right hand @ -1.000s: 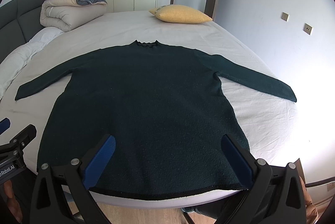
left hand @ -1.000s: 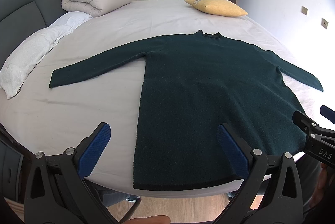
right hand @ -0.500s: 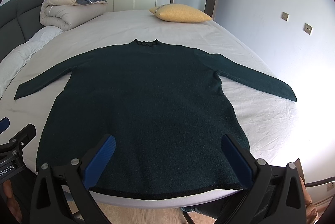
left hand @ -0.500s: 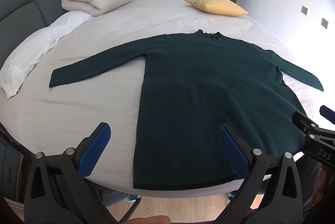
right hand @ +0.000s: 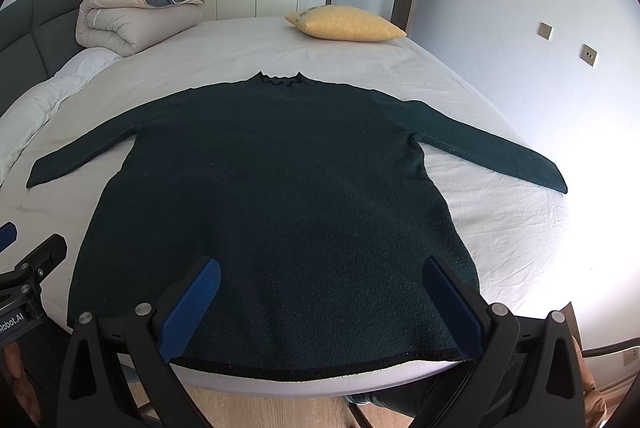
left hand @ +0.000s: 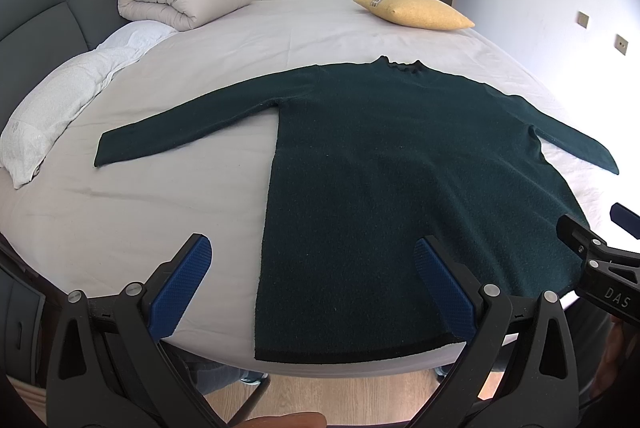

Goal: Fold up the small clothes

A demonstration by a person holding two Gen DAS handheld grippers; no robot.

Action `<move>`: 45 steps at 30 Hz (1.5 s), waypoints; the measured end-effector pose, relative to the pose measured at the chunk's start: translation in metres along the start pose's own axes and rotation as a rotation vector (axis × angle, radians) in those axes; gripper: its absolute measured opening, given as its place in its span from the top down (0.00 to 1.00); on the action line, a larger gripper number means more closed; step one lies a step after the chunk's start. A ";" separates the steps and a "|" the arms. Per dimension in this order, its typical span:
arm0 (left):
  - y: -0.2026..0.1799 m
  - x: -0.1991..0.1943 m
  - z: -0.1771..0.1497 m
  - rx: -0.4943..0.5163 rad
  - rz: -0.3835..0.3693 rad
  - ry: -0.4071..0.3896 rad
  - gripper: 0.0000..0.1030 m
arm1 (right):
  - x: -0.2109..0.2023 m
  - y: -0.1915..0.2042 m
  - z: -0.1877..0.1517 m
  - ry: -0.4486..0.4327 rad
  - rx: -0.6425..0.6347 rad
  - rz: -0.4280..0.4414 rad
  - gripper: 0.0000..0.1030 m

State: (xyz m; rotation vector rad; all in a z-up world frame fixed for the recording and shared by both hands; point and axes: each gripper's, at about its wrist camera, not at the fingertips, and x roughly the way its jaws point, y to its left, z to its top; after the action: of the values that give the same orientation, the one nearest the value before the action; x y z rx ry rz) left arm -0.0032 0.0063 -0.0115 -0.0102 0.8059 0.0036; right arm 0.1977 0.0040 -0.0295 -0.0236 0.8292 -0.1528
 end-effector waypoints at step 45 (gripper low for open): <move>0.003 0.004 -0.004 0.001 0.000 0.004 0.00 | 0.003 0.002 -0.006 0.012 -0.009 -0.005 0.00</move>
State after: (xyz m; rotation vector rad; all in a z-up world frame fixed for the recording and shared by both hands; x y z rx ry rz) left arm -0.0038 0.0089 -0.0171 -0.0091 0.8095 0.0034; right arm 0.1961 0.0062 -0.0357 -0.0330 0.8422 -0.1543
